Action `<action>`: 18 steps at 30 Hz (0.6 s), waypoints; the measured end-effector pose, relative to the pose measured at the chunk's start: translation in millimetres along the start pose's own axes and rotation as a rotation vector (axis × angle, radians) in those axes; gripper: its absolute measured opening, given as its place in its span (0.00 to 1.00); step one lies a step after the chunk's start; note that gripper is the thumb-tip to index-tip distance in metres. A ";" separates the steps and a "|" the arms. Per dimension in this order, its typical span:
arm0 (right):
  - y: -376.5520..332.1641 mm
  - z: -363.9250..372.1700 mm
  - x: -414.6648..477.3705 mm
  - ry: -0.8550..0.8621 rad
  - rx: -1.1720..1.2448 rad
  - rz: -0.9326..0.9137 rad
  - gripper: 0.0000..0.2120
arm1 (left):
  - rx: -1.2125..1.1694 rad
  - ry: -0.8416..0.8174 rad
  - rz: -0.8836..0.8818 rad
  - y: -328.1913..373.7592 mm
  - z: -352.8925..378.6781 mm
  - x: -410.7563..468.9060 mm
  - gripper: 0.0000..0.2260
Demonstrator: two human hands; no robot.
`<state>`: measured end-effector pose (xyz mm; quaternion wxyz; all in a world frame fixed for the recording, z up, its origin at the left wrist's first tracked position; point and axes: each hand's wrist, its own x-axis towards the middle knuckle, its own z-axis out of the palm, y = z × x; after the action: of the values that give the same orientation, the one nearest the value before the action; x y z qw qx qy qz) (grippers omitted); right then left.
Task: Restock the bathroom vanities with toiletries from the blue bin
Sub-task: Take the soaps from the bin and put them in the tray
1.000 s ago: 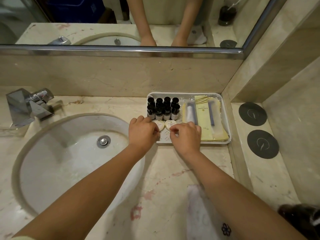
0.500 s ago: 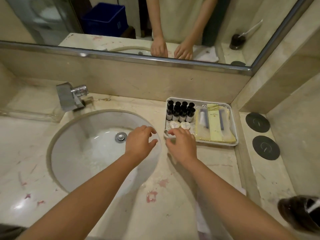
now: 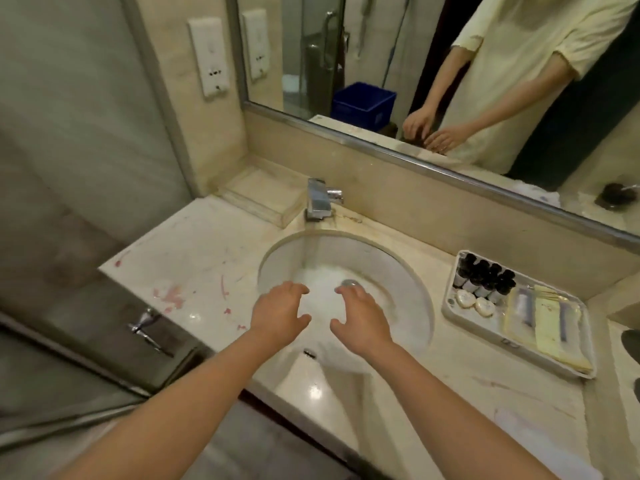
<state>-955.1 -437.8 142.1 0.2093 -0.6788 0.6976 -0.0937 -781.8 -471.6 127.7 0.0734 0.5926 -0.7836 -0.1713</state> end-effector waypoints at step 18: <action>-298.8 139.9 -53.2 -0.218 -0.068 -0.636 0.26 | 0.037 0.173 -0.553 -240.1 -77.6 -248.2 0.23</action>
<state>-625.7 -382.0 149.6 0.2201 -0.8751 0.4271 -0.0575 -469.0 -306.2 136.4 0.0796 0.7973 -0.5863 -0.1191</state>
